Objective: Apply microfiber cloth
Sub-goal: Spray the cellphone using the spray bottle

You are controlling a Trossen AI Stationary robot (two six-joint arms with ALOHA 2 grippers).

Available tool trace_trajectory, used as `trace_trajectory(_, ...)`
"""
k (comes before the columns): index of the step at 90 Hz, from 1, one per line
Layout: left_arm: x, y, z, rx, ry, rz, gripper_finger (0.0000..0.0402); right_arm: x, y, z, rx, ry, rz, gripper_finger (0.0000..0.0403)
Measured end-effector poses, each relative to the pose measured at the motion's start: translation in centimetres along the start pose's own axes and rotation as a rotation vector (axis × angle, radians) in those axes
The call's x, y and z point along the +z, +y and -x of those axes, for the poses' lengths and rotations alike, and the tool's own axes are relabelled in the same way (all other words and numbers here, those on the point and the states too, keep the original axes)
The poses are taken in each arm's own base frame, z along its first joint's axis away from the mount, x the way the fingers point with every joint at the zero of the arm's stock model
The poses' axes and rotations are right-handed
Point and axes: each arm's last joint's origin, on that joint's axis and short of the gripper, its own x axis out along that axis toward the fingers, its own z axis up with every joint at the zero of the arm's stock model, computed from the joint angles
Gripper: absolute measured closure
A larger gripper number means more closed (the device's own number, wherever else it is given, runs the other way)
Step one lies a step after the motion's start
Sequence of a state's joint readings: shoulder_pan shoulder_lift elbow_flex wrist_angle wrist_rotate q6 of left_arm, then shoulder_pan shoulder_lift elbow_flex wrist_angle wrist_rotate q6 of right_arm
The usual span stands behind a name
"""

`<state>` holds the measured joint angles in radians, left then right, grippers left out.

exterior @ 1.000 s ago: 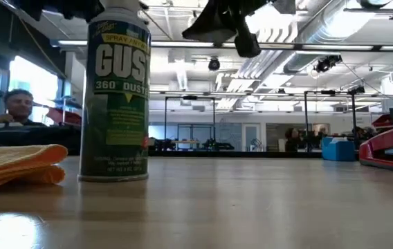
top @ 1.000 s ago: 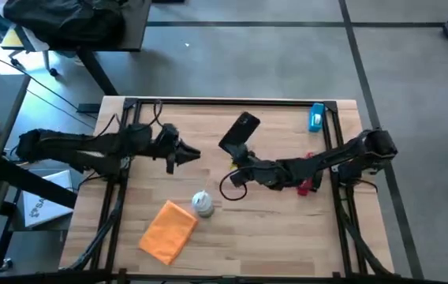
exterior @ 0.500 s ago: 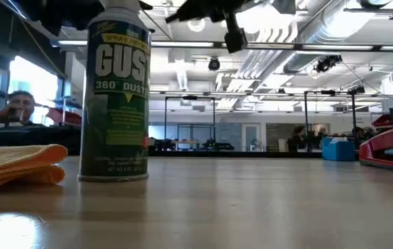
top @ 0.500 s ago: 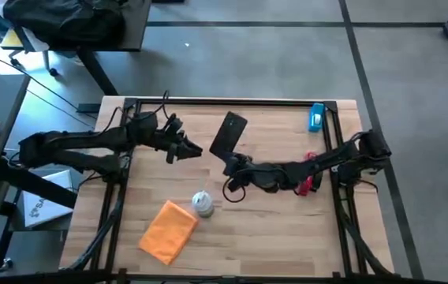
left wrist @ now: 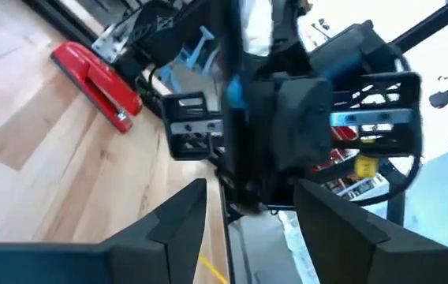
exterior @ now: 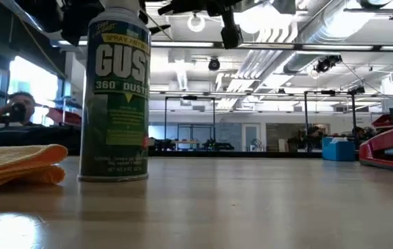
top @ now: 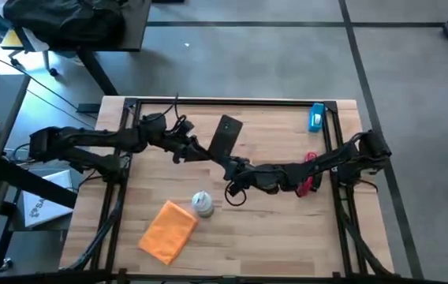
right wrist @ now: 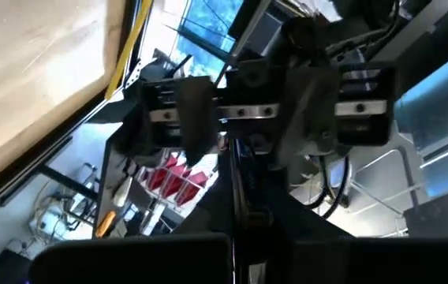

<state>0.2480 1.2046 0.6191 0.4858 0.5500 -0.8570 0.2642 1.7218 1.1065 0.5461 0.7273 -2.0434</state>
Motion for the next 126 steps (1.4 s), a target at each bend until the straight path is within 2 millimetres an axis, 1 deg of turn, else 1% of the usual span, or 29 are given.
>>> trace_trajectory(9, -0.04, 0.24, -0.49, -0.032, 0.011, -0.005, 0.0229, -0.01, 0.05, -0.02, 0.003, -0.001, 0.002, 0.0402)
trace_trajectory(23, 0.24, -0.09, -0.95, -0.118, -0.006, -0.045, 0.0229, 0.00, 0.05, -0.02, 0.002, -0.003, 0.003, 0.0402)
trace_trajectory(61, 0.20, -0.23, -0.89, -0.144, 0.018, -0.043, 0.0233, 0.10, 0.00, 0.07, 0.000, -0.006, 0.010, 0.0402)
trace_trajectory(70, 0.17, -0.24, -0.89, -0.151, 0.027, -0.052, 0.0251, 0.21, -0.07, 0.17, -0.003, -0.010, 0.010, 0.0402)
trace_trajectory(94, 0.14, -0.21, -0.89, -0.149, 0.030, -0.060, 0.0332, 0.36, -0.21, 0.34, -0.010, -0.014, 0.006, 0.0402)
trace_trajectory(109, 0.12, -0.19, -0.89, -0.150, 0.032, -0.070, 0.0370, 0.37, -0.22, 0.36, -0.009, -0.015, 0.019, 0.0401)
trace_trajectory(117, 0.08, -0.14, -0.89, -0.146, 0.036, -0.066, 0.0382, 0.42, -0.12, 0.36, -0.001, -0.019, 0.032, 0.0390)
trace_trajectory(126, 0.08, -0.11, -0.90, -0.143, 0.034, -0.065, 0.0383, 0.43, -0.04, 0.35, 0.006, -0.022, 0.038, 0.0364)
